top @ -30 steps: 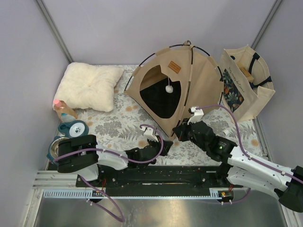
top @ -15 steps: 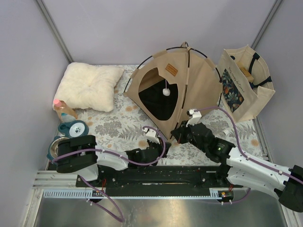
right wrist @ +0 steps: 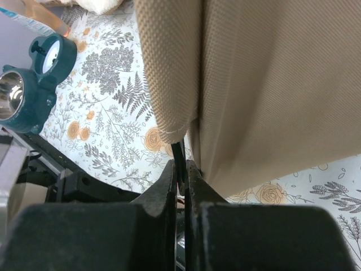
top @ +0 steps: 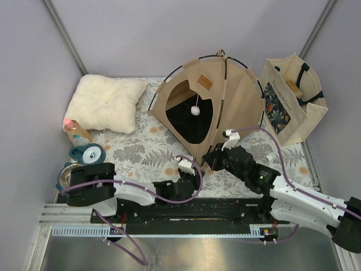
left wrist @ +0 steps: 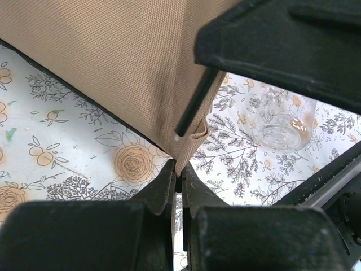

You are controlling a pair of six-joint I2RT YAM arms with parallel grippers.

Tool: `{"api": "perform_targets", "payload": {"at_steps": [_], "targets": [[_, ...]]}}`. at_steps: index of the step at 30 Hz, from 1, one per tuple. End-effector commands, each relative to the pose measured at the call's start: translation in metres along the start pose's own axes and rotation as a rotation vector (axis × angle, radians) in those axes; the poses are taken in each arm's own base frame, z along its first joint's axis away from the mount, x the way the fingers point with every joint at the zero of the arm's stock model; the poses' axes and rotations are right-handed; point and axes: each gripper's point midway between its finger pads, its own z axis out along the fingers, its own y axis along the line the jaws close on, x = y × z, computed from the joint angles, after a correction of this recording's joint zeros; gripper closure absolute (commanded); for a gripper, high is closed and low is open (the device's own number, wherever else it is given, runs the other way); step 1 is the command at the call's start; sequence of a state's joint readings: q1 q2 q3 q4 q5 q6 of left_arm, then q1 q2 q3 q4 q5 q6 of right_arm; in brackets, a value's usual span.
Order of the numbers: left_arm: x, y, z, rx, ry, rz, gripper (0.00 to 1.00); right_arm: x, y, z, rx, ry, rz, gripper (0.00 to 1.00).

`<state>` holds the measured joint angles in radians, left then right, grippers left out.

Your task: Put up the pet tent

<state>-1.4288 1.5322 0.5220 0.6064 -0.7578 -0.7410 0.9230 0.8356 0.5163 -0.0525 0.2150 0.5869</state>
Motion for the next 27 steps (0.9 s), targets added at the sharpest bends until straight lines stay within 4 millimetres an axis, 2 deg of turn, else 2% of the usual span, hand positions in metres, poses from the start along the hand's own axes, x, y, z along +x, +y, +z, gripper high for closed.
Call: {"api": "perform_targets", "payload": {"at_steps": [1,7,14,27], "targets": [[0.050,0.009,-0.015,-0.004,0.144,0.198,1.00,-0.101,0.026,-0.016,-0.021,-0.325,0.118,1.00],[0.060,0.013,-0.017,-0.012,0.157,0.184,1.00,-0.111,0.029,-0.027,-0.030,-0.353,0.144,1.00],[0.070,0.019,-0.019,-0.017,0.177,0.158,1.00,-0.118,0.018,-0.042,0.002,-0.396,0.154,1.00],[0.083,0.026,-0.019,-0.026,0.206,0.142,1.00,-0.127,0.019,-0.043,0.012,-0.423,0.159,1.00]]}}
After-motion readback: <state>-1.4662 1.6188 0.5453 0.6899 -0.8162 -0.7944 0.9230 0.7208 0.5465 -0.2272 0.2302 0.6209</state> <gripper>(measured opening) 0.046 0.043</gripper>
